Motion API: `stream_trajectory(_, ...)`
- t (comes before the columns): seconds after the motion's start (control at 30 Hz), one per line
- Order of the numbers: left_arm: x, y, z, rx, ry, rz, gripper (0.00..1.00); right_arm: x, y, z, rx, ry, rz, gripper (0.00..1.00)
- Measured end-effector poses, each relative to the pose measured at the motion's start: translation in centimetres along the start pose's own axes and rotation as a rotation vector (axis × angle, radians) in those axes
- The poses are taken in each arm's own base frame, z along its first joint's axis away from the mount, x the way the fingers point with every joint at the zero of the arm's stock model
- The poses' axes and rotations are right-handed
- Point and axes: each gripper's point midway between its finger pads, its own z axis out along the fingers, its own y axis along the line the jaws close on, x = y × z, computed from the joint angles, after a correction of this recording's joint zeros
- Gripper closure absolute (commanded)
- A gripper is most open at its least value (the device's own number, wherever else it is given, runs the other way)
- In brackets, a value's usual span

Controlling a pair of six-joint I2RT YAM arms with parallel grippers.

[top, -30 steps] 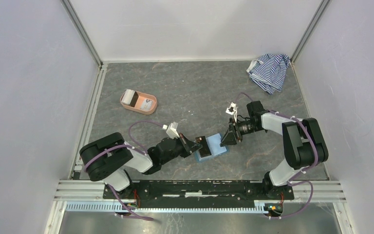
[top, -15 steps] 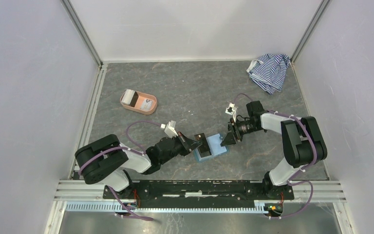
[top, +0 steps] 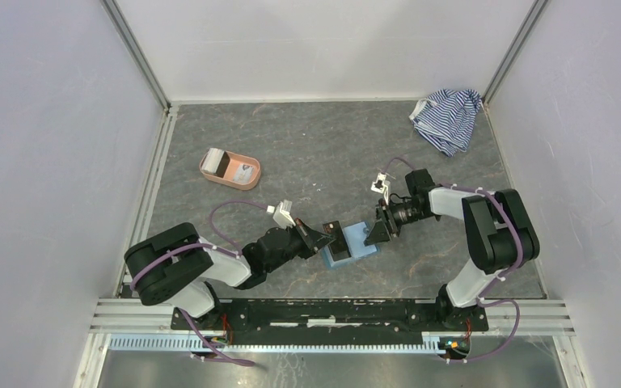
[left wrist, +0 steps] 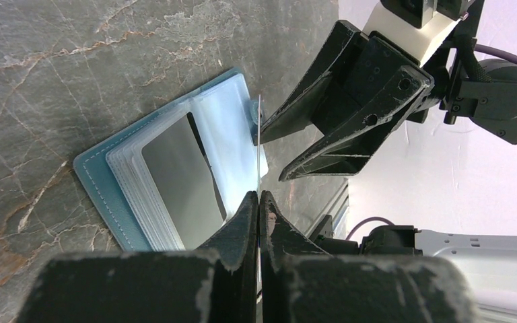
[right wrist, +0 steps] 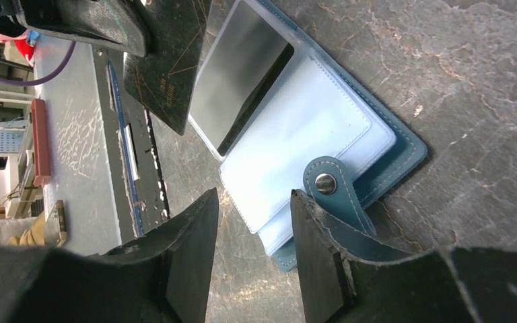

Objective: Put the credit cards into the card holder
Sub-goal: Insert the credit card into the card holder.

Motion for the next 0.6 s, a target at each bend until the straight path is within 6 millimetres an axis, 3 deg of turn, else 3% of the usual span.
stream_trajectory(0.4,0.0,0.1,0.0,-0.001,0.0,-0.004,0.98,-0.8,2.4,0.3,-0.142,-0.063,0.027,0.5)
stream_trajectory(0.6,0.3,0.7,0.2,-0.017,0.006,-0.008,0.98,0.0,1.9,0.7,-0.115,-0.061,0.087,0.49)
